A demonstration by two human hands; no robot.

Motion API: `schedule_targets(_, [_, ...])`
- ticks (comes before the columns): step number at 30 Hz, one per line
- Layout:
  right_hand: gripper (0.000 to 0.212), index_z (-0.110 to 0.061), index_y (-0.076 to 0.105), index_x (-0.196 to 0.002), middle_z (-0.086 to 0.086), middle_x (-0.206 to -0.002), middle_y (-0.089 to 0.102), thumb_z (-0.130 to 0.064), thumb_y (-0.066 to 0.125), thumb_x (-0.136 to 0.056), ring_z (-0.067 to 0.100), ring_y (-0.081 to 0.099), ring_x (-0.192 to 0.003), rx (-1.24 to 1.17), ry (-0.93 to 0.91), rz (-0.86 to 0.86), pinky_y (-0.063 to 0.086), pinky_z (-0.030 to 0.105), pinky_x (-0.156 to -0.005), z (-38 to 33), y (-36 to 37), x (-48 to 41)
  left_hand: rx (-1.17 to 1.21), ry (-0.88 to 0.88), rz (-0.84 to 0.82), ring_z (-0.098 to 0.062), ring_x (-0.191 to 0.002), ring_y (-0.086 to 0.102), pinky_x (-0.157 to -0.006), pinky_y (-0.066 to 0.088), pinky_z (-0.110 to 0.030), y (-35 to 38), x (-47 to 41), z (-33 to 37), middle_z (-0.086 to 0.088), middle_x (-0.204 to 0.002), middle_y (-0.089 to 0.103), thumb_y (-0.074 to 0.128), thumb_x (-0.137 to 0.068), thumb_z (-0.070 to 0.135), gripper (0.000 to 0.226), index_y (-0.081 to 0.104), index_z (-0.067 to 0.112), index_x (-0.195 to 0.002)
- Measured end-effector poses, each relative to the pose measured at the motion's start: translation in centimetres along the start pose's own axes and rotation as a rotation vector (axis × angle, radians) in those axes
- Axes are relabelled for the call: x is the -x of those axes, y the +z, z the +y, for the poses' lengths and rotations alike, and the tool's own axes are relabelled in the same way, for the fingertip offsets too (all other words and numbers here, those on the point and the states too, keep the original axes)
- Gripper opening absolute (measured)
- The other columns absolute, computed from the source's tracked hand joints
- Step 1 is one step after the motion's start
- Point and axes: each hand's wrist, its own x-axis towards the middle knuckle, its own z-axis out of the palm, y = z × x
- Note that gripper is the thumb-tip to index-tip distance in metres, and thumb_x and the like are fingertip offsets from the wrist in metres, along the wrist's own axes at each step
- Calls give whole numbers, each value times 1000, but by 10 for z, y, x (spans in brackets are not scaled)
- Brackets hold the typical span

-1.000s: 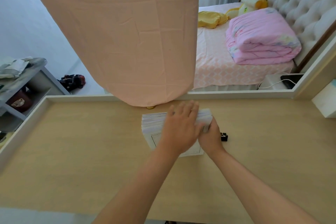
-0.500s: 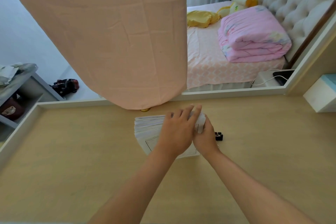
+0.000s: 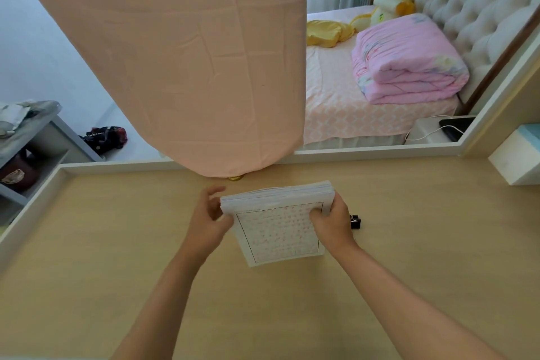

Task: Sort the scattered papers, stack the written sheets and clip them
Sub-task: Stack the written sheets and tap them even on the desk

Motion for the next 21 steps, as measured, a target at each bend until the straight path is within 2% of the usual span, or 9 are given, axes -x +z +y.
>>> schedule_targets(4, [55, -34, 57, -103, -10, -95, 67, 14, 47, -80, -1, 64, -85, -28, 2, -20, 51, 18, -73, 0, 5, 2, 237, -59, 133, -10, -87, 64, -69, 50, -24, 36, 4, -16, 3, -94, 68, 52, -63, 6, 44, 61, 18, -105])
schedule_targets(8, [54, -30, 59, -104, -11, -94, 68, 13, 43, -75, 4, 65, -87, -82, 30, -4, 52, 25, -77, 2, 4, 3, 253, -27, 235, -6, -86, 66, -70, 52, -25, 44, 2, -20, -2, -99, 68, 52, -63, 7, 43, 61, 17, -104])
schedule_targets(11, [54, -28, 61, -102, -5, -97, 70, 16, 42, -76, 13, 66, -94, -64, 54, 12, 52, 30, -81, 5, 8, 2, 221, -27, 211, -6, -89, 67, -69, 54, -22, 41, 0, -25, 1, -99, 69, 54, -64, 8, 42, 62, 20, -104])
schedule_targets(15, [56, -26, 60, -106, -9, -95, 71, 19, 40, -78, 3, 67, -88, -43, 67, 48, 52, 25, -80, 7, 14, 2, 186, 7, 135, -12, -98, 70, -78, 59, -29, 37, 1, -37, 1, -102, 74, 60, -72, 5, 39, 65, 15, -110])
schedule_targets(17, [52, -25, 61, -104, -8, -95, 71, 16, 41, -79, 6, 68, -88, -13, 75, 46, 54, 29, -81, 6, 14, 0, 186, 69, 57, -12, -99, 71, -79, 58, -26, 34, -1, -38, 4, -102, 76, 70, -80, -2, 34, 67, 14, -109])
schedule_targets(19, [47, -25, 62, -97, -7, -92, 70, 14, 43, -79, 12, 66, -87, 5, 79, 70, 54, 29, -77, 0, 15, -2, 157, 119, 22, -10, -97, 72, -78, 57, -23, 32, -2, -34, 10, -99, 76, 70, -82, -9, 36, 71, 21, -102])
schedule_targets(21, [41, -24, 61, -93, -6, -88, 68, 11, 44, -79, 17, 64, -86, 8, 103, 108, 51, 26, -70, -6, 15, -5, 95, 147, 61, -8, -95, 72, -78, 58, -25, 35, -2, -27, 11, -97, 76, 70, -80, -8, 39, 73, 25, -100])
